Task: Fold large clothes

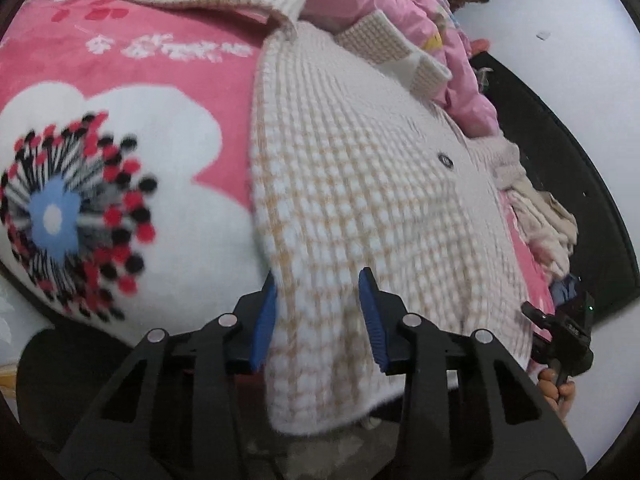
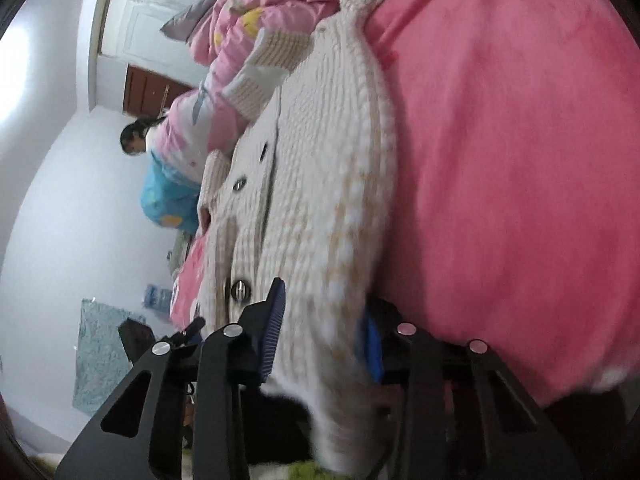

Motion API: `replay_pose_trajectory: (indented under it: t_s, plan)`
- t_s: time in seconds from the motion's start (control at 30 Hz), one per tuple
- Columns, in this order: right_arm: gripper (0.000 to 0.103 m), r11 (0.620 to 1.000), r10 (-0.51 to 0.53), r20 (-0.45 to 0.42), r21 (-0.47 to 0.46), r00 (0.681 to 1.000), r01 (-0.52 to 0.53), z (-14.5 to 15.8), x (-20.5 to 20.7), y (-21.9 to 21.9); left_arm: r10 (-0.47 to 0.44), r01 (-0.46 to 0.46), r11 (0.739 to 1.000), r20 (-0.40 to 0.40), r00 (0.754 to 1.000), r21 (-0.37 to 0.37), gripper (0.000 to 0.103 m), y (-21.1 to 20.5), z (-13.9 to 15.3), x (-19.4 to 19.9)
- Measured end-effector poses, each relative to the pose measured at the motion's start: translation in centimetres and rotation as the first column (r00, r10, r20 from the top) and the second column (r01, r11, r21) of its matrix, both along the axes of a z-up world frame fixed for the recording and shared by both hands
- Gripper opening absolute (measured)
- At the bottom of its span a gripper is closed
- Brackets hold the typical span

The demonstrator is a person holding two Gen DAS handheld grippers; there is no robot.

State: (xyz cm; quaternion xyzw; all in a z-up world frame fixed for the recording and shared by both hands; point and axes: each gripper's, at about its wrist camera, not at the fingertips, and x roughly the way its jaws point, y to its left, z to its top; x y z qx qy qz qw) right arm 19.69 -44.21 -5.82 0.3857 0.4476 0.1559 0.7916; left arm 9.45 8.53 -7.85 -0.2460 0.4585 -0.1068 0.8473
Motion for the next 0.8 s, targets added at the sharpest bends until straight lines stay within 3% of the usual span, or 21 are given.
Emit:
replay_pose_trajectory:
  t_s: [0.1, 0.2, 0.27, 0.3, 0.37, 0.43, 0.53, 0.8]
  plan:
    - [0.024, 0.999, -0.015, -0.017, 0.047, 1.000, 0.016, -1.2, 0.5, 0.2, 0.009, -0.012, 0.999, -0.060, 0.998, -0.048, 0.037, 0.2, -1.7, 0.2]
    - [0.017, 1.000, -0.015, -0.003, 0.001, 1.000, 0.015, -1.5, 1.6, 1.1, 0.040, -0.046, 0.997, -0.086, 0.995, -0.069, 0.037, 0.1, -2.3, 1.1]
    - [0.014, 0.999, -0.015, -0.002, -0.046, 1.000, 0.015, -0.9, 2.0, 1.8, 0.054, -0.056, 0.998, -0.085, 0.995, -0.024, 0.032, -0.5, -2.1, 1.1]
    - [0.013, 0.998, -0.015, 0.010, -0.066, 1.000, 0.016, -0.1, 1.9, 1.9, 0.052, -0.049, 0.998, -0.073, 0.996, 0.043, 0.022, -1.1, -1.6, 0.9]
    - [0.010, 0.997, -0.017, 0.071, -0.071, 0.997, 0.022, 2.2, 1.2, 1.9, 0.036, -0.032, 0.992, -0.036, 0.999, 0.119, 0.011, -1.7, -0.2, 0.6]
    - [0.009, 0.997, -0.012, 0.136, -0.069, 0.991, 0.022, 5.1, 0.8, 1.8, 0.026, -0.029, 0.980, 0.018, 0.999, 0.197, 0.009, -2.1, 2.0, -0.2]
    - [0.008, 0.997, 0.002, 0.212, -0.080, 0.977, 0.015, 8.6, 0.4, 1.8, -0.005, -0.018, 0.967, 0.092, 0.996, 0.252, 0.008, -2.0, 5.8, -1.0]
    - [0.007, 0.996, 0.020, 0.296, -0.087, 0.955, 0.006, 12.5, -4.1, 0.4, -0.070, 0.018, 0.943, 0.146, 0.987, 0.331, 0.007, -0.9, 11.1, -4.3]
